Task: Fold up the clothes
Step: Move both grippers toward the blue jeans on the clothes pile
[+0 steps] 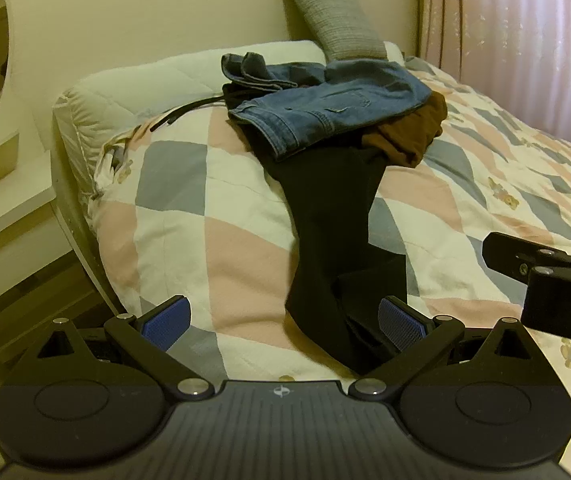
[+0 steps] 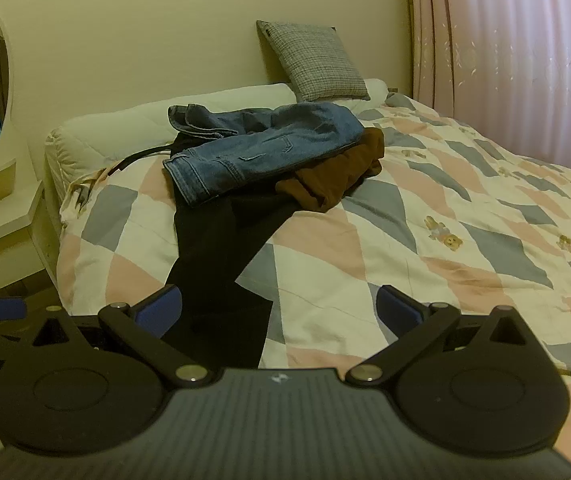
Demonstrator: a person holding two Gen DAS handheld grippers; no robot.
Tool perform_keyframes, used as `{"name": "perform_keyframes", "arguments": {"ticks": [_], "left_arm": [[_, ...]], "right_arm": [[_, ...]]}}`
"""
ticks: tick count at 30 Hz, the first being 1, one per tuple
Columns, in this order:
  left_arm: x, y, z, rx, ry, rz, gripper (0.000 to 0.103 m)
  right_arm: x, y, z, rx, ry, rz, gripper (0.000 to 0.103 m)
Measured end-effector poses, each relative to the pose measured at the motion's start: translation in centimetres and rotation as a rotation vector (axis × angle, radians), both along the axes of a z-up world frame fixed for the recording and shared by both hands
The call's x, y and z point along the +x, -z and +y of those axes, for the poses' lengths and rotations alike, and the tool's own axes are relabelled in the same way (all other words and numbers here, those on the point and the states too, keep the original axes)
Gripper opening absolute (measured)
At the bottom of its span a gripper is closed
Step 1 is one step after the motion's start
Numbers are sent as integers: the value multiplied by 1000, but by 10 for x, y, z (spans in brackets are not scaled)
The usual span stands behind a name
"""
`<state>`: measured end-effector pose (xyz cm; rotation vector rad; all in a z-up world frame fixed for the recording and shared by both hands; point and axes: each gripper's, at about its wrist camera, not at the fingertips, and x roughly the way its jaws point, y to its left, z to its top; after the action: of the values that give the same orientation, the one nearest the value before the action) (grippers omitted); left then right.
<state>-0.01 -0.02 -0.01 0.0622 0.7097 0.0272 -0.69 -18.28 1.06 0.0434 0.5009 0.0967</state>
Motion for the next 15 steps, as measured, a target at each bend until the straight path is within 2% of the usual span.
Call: {"name": "perform_keyframes", "arguments": {"ticks": [15], "left_arm": [[-3, 6, -8, -2, -19, 1, 103]], "right_arm": [[2, 3, -22, 17, 2, -7, 103]]}}
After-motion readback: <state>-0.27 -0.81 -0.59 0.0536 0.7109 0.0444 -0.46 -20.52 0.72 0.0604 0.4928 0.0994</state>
